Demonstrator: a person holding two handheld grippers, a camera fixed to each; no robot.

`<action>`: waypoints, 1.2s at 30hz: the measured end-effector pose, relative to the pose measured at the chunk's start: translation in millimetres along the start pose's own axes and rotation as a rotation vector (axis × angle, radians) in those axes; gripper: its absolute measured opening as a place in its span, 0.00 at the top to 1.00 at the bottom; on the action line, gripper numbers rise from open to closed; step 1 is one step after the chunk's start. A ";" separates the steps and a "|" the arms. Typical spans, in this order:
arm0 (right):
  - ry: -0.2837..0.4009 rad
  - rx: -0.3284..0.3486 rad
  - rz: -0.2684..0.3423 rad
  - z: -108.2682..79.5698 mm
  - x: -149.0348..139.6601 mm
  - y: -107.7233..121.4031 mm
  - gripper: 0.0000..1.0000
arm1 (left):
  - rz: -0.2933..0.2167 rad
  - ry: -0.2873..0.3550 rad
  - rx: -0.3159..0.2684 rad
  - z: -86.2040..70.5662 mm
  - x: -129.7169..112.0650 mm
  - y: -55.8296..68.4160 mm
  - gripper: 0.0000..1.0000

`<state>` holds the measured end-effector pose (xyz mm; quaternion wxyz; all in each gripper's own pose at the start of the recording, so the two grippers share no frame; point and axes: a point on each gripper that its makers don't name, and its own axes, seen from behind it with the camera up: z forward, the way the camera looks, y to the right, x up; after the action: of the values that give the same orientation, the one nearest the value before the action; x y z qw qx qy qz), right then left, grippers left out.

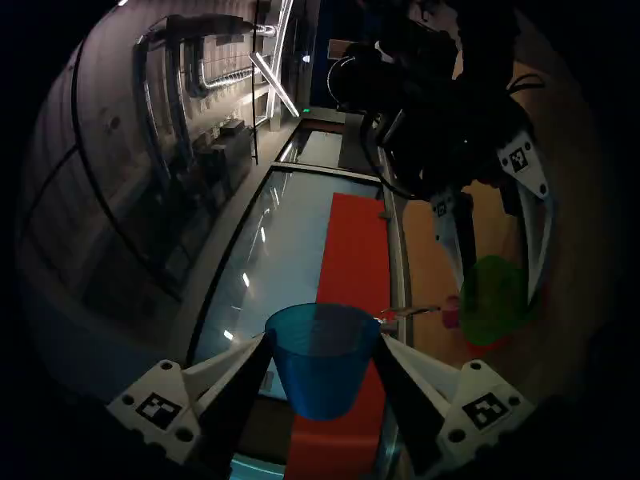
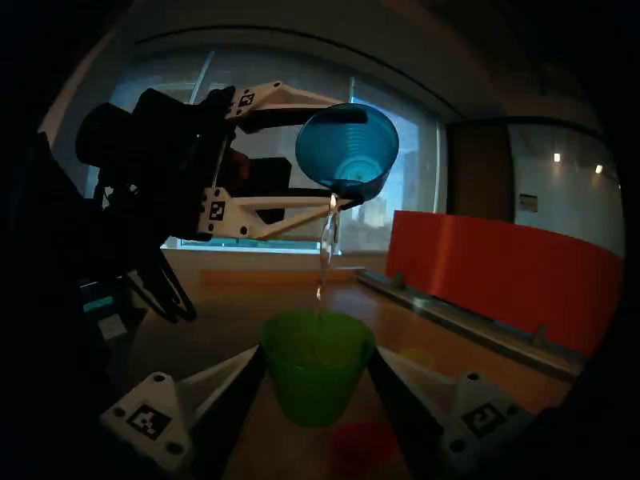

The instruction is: Pour water

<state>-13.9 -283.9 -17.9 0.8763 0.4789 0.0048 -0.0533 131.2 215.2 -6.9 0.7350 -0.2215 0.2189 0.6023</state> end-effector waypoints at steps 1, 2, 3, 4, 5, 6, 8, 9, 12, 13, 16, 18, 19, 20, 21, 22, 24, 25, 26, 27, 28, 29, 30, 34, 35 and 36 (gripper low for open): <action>0.000 0.000 -0.001 -0.1 -0.2 0.0 0.10 | 0.004 0.000 0.000 0.2 -0.1 -0.2 0.15; 0.000 0.000 -0.001 -0.2 -0.5 0.0 0.10 | 0.009 0.000 -0.001 0.3 -0.2 -0.5 0.15; 0.000 -0.001 -0.001 -0.3 -0.7 0.0 0.10 | 0.014 -0.001 -0.001 0.5 -0.5 -0.8 0.15; 0.000 -0.001 -0.001 -0.4 -0.6 0.0 0.10 | 0.019 -0.002 0.000 0.6 -0.8 -1.1 0.15; 0.001 -0.001 -0.001 -0.5 -0.6 0.0 0.10 | 0.024 -0.004 0.001 0.6 -1.2 -1.4 0.15; 0.001 -0.001 -0.001 -0.6 -0.5 0.0 0.10 | 0.029 -0.005 0.001 0.7 -1.5 -1.6 0.15; 0.002 -0.001 0.000 -0.7 0.0 -0.3 0.10 | 0.037 -0.006 0.001 0.8 -1.9 -1.5 0.15; 0.003 -0.001 0.001 -0.8 0.2 -0.3 0.10 | 0.042 -0.006 0.000 0.7 -1.7 -1.7 0.14; 0.002 -0.003 -0.002 -1.0 0.1 0.3 0.10 | 0.054 -0.002 0.003 -0.2 0.8 -3.8 0.15; 0.003 -0.003 -0.002 -1.1 0.0 0.4 0.10 | 0.057 -0.001 0.005 -0.6 1.9 -4.9 0.15; 0.004 -0.003 -0.002 -1.5 0.2 0.6 0.10 | 0.069 0.003 0.011 -1.8 4.7 -8.0 0.15; 0.005 -0.003 -0.003 -1.8 0.6 0.6 0.10 | 0.079 0.004 0.015 -2.6 5.8 -9.4 0.15; 0.006 -0.003 -0.003 -1.8 0.8 0.5 0.10 | 0.085 0.004 0.016 -2.8 6.0 -9.4 0.15; 0.006 -0.003 -0.003 -1.9 1.0 0.4 0.10 | 0.091 0.004 0.016 -3.0 6.2 -9.3 0.15; 0.007 -0.003 -0.003 -2.0 1.2 0.2 0.10 | 0.097 0.004 0.017 -3.1 6.6 -9.4 0.15; 0.007 -0.003 -0.004 -2.1 1.3 0.0 0.10 | 0.102 0.005 0.018 -3.2 7.1 -9.7 0.15; 0.008 -0.003 -0.005 -2.4 1.4 -0.5 0.10 | 0.112 0.007 0.020 -3.3 8.5 -10.2 0.15; 0.008 -0.002 -0.005 -2.3 1.4 -0.5 0.10 | 0.115 0.009 0.021 -3.3 9.5 -10.7 0.15; 0.008 -0.002 -0.004 -2.3 1.3 -0.6 0.10 | 0.118 0.010 0.022 -3.3 10.4 -11.1 0.15; 0.008 -0.002 -0.004 -2.3 1.3 -0.5 0.10 | 0.122 0.012 0.023 -3.4 11.5 -11.6 0.15; 0.009 -0.003 -0.004 -2.3 1.3 -0.4 0.10 | 0.126 0.013 0.024 -3.7 12.4 -12.0 0.15; 0.009 -0.003 -0.004 -2.3 1.3 -0.2 0.10 | 0.130 0.014 0.025 -4.0 13.3 -12.3 0.15; 0.009 -0.004 -0.004 -2.2 1.3 -0.1 0.11 | 0.135 0.016 0.026 -4.3 14.2 -12.8 0.15; 0.010 -0.004 -0.004 -2.0 1.5 0.1 0.10 | 0.161 0.020 0.029 -5.4 16.7 -14.3 0.15; 0.010 -0.004 -0.005 -1.9 1.4 0.1 0.10 | 0.169 0.021 0.030 -5.6 17.2 -14.6 0.15; 0.011 -0.004 -0.005 -1.8 1.4 0.2 0.10 | 0.177 0.022 0.032 -5.7 17.7 -15.0 0.15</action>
<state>-12.3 -282.4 -18.8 0.8770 0.4774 0.0108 -0.0529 148.8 223.1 -21.0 0.6797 -0.1962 0.2554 0.6590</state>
